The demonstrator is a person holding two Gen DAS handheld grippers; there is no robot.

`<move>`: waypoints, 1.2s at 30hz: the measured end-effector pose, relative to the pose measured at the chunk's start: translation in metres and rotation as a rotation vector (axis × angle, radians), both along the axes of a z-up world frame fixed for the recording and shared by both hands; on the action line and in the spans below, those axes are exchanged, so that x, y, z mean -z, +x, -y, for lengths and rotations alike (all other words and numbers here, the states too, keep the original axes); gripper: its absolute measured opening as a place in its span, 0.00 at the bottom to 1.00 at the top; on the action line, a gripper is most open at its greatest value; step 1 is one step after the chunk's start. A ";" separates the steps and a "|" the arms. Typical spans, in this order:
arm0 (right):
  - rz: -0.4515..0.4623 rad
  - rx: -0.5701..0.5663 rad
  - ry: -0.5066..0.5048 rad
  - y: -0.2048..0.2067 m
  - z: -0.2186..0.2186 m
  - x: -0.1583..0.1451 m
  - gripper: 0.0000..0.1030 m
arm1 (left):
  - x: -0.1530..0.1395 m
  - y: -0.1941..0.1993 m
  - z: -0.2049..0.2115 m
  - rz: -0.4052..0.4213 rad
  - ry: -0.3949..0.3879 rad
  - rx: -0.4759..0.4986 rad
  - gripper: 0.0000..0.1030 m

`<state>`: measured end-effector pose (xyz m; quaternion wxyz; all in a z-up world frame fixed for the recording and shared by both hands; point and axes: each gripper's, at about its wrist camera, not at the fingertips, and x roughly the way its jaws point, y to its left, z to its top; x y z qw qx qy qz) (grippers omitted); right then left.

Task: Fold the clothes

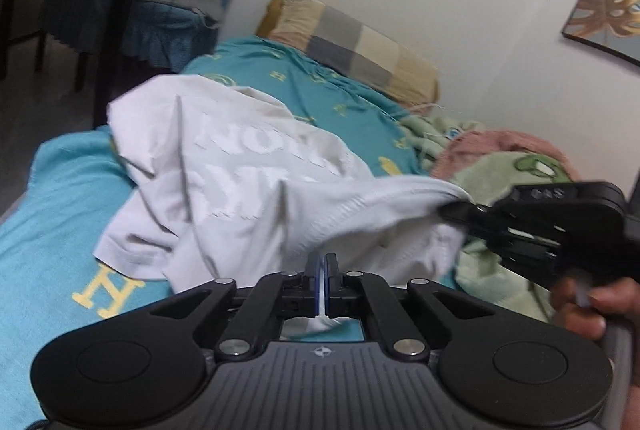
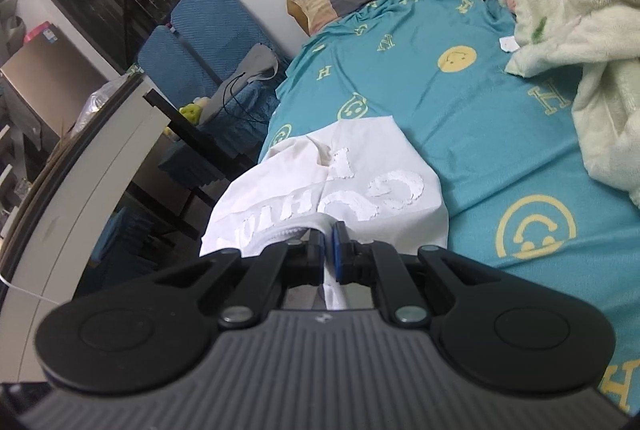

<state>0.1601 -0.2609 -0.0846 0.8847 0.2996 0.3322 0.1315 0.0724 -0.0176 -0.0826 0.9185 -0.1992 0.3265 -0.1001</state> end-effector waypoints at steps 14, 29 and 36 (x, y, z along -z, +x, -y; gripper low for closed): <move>0.087 -0.058 0.042 -0.022 -0.008 -0.017 0.07 | 0.053 0.038 0.032 -0.141 -0.052 -0.088 0.60; 0.110 0.063 -0.041 -0.018 0.015 -0.017 0.07 | 0.015 -0.003 0.006 -0.061 -0.015 -0.077 0.03; 0.106 0.033 -0.137 -0.016 0.016 -0.023 0.07 | -0.088 -0.058 -0.017 0.239 0.129 0.072 0.02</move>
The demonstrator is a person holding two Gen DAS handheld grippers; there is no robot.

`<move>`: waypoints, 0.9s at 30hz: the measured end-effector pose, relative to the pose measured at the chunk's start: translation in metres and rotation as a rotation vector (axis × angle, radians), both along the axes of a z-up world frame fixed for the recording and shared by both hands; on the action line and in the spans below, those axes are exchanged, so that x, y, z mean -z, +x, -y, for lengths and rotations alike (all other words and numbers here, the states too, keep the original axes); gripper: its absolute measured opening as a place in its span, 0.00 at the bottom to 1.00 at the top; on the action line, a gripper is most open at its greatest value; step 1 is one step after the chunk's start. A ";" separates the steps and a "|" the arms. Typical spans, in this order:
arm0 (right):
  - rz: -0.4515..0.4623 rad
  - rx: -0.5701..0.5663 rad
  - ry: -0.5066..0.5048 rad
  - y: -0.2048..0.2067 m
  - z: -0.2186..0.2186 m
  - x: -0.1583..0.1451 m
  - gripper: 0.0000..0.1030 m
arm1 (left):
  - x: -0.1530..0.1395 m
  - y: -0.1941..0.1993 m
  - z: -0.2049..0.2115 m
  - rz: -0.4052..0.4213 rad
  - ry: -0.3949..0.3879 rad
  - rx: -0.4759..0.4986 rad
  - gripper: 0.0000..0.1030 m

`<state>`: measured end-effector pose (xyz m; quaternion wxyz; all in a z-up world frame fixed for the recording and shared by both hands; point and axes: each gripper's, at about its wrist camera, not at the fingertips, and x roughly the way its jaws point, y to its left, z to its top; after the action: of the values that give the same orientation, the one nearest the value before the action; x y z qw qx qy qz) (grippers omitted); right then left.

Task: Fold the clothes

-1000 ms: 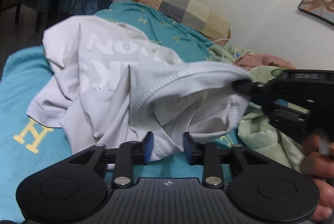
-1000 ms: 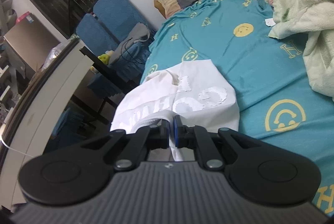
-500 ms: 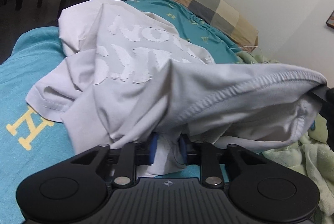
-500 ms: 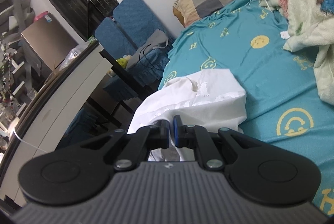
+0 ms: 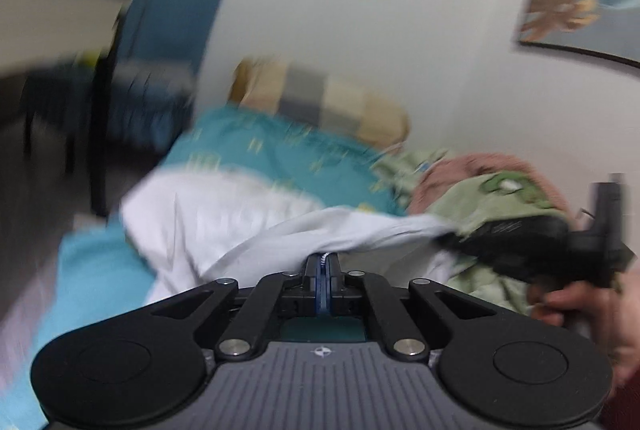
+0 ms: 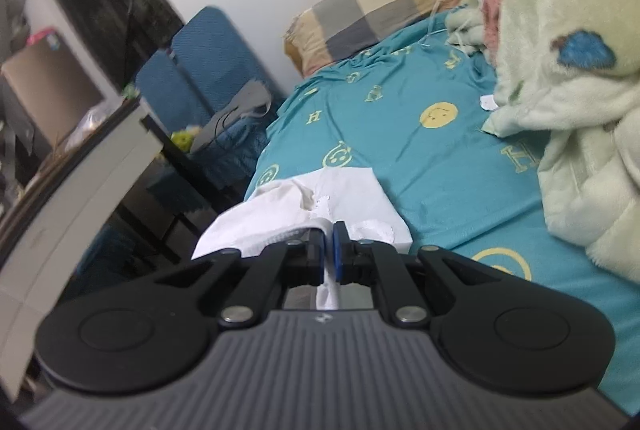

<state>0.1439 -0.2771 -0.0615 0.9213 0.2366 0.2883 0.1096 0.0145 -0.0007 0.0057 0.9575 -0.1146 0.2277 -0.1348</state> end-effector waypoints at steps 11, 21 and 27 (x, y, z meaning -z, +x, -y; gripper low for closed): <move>-0.184 -0.105 -0.103 0.011 -0.019 0.022 0.09 | -0.006 0.078 -0.027 -0.077 0.029 0.048 0.02; -0.135 -0.027 -0.112 0.033 -0.025 0.026 0.36 | 0.075 0.156 -0.061 -0.264 -0.023 -0.050 0.02; 0.039 0.025 -0.110 0.015 -0.032 0.008 0.36 | 0.076 0.151 -0.063 -0.253 -0.068 -0.066 0.03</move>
<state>0.1591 -0.2452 -0.0690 0.9398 0.1868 0.2728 0.0866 0.1659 0.0622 -0.0705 0.9206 -0.1704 0.3382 -0.0955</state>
